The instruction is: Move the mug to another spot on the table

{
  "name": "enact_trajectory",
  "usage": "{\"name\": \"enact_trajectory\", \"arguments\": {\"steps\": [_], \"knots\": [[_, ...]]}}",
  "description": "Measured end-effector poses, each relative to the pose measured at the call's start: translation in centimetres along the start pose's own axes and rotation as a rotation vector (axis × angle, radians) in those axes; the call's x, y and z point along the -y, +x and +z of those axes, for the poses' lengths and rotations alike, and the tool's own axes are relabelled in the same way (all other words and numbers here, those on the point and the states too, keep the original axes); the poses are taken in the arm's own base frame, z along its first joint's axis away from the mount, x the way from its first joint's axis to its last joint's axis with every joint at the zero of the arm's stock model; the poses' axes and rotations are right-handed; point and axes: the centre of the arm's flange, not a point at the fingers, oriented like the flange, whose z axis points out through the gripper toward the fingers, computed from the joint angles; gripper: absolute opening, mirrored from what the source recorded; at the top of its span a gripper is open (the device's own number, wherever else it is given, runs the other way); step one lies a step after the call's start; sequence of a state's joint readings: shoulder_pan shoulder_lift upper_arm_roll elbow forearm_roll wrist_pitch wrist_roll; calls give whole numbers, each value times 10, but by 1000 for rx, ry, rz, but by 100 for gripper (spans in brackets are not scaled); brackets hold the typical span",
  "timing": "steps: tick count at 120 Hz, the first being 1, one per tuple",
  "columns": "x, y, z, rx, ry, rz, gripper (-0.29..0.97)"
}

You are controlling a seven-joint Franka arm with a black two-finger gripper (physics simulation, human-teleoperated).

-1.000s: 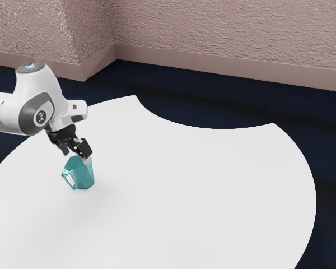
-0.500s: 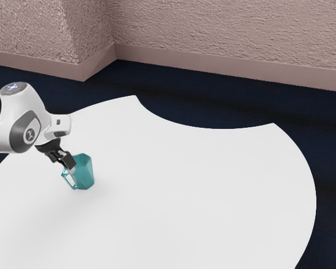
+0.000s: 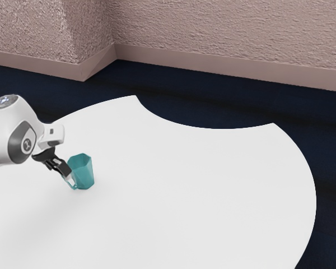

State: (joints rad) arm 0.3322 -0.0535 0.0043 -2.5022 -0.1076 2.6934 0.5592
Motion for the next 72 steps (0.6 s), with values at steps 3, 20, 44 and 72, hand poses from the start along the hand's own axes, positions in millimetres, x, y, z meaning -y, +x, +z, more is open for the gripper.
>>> {"name": "enact_trajectory", "arguments": {"steps": [3,20,44,72], "knots": [[1,-1,3,1,-6,-9,61],[3,-5,12,-1,-32,-52,60],[5,-8,23,1,-52,-82,59],[7,-8,34,0,-52,-81,58]]}}
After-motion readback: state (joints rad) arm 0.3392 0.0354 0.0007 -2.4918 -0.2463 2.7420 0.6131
